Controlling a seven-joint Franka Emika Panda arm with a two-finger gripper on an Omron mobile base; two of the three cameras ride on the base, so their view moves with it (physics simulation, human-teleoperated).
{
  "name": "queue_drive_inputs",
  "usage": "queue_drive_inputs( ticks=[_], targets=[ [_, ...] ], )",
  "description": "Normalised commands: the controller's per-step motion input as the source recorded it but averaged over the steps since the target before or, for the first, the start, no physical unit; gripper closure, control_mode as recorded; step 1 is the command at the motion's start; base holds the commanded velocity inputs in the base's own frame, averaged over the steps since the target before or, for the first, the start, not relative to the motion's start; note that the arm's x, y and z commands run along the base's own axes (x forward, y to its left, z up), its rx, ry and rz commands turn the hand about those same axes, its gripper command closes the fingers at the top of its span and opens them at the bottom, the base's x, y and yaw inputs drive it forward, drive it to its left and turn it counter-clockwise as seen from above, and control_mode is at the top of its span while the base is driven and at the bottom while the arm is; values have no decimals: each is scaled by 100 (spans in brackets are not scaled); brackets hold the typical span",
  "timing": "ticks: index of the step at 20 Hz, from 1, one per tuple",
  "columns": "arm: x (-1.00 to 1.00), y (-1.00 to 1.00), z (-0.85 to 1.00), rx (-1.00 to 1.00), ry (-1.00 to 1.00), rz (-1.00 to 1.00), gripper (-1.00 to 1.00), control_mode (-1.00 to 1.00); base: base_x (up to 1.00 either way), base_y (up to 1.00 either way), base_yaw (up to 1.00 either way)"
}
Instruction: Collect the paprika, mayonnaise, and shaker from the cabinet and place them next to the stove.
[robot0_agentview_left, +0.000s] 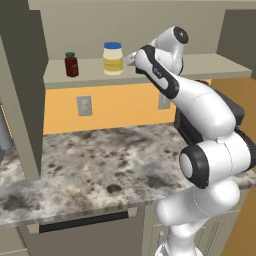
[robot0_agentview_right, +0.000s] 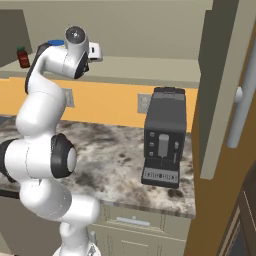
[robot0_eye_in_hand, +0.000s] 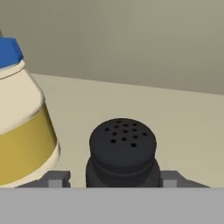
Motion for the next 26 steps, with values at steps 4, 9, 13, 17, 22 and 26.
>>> queue_drive_inputs(
  ticks=[4, 9, 13, 17, 22, 26],
  targets=[
    [0, 0, -3, 0, 0, 0, 100, -100, 0, 0, 0],
    [-6, -7, -3, 0, 0, 0, 100, -100, 0, 0, 0],
    [-29, -22, 0, 0, -3, 0, 100, -100, 0, 0, 0],
    [-49, -24, 0, 1, -5, 0, 100, -100, 0, 0, 0],
    [-87, -6, 0, 0, -10, 0, 100, -100, 0, 0, 0],
    [-93, 3, -1, 0, -6, 3, 100, -100, 0, 0, 0]
  ],
)
